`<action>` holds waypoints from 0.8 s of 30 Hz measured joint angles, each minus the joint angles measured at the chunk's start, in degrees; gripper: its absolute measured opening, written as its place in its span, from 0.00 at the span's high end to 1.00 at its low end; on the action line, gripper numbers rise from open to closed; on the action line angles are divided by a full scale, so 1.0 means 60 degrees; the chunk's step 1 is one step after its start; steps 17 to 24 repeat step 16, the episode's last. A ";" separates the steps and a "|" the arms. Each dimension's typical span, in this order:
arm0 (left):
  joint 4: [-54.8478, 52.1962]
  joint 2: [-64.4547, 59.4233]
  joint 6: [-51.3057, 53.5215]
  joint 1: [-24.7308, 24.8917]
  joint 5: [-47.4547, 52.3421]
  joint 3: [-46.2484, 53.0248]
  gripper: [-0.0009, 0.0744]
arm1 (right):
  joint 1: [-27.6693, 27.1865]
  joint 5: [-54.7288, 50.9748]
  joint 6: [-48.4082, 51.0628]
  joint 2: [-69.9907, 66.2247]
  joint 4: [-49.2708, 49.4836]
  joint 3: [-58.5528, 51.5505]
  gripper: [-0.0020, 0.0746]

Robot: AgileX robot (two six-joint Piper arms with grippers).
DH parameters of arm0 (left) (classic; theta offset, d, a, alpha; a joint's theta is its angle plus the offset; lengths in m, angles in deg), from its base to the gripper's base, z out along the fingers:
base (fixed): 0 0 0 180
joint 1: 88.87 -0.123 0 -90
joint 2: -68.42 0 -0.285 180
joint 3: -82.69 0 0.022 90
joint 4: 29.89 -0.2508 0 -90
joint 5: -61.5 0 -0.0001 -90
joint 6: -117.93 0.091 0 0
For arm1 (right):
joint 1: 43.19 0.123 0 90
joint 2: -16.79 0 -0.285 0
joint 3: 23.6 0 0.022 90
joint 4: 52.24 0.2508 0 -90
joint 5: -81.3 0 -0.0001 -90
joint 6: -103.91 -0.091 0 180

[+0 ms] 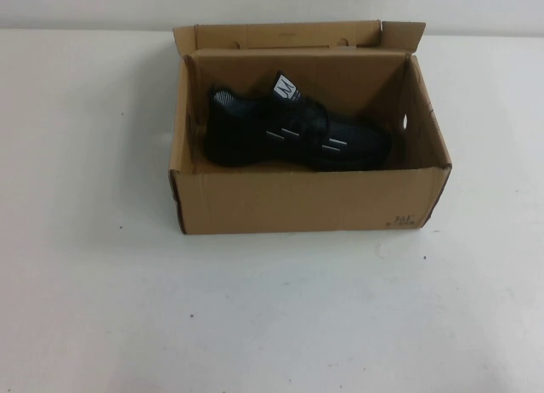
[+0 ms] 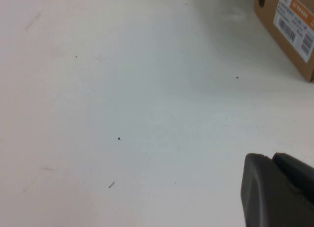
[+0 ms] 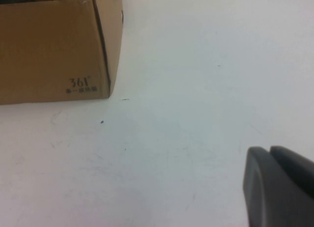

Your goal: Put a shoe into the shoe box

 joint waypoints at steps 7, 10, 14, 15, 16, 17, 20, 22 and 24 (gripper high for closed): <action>0.0000 0.0000 0.0000 0.0000 0.0000 0.0000 0.99 | 0.0000 0.0000 0.0000 0.0000 0.0000 0.0000 0.99; 0.0000 0.0000 0.0000 0.0000 0.0000 0.0000 0.99 | 0.0000 0.0000 0.0000 0.0000 0.0000 0.0000 1.00; 0.0000 0.0000 0.0000 0.0000 0.0000 0.0000 0.99 | 0.0000 0.0000 0.0059 0.0000 0.0000 0.0000 0.99; -0.0015 0.0000 0.0000 0.0000 0.0000 0.0000 0.99 | 0.0000 0.0000 0.0059 0.0000 0.0000 0.0000 0.99; -0.0015 0.0000 0.0000 0.0000 0.0000 0.0000 0.99 | 0.0000 0.0000 0.0000 0.0000 0.0000 0.0000 0.99; -0.0015 0.0000 0.0000 0.0000 0.0000 0.0000 0.99 | 0.0000 0.0000 0.0000 0.0000 0.0000 0.0000 0.99; -0.0015 0.0000 0.0000 0.0000 0.0000 0.0000 0.99 | 0.0000 0.0000 0.0000 0.0000 0.0000 0.0000 0.99; -0.0015 0.0000 0.0000 0.0000 0.0000 0.0000 0.99 | 0.0000 0.0000 0.0000 0.0000 0.0000 0.0000 0.99; -0.0015 0.0000 0.0000 0.0000 0.0000 0.0000 0.99 | 0.0000 0.0000 0.0000 0.0000 0.0000 0.0000 0.99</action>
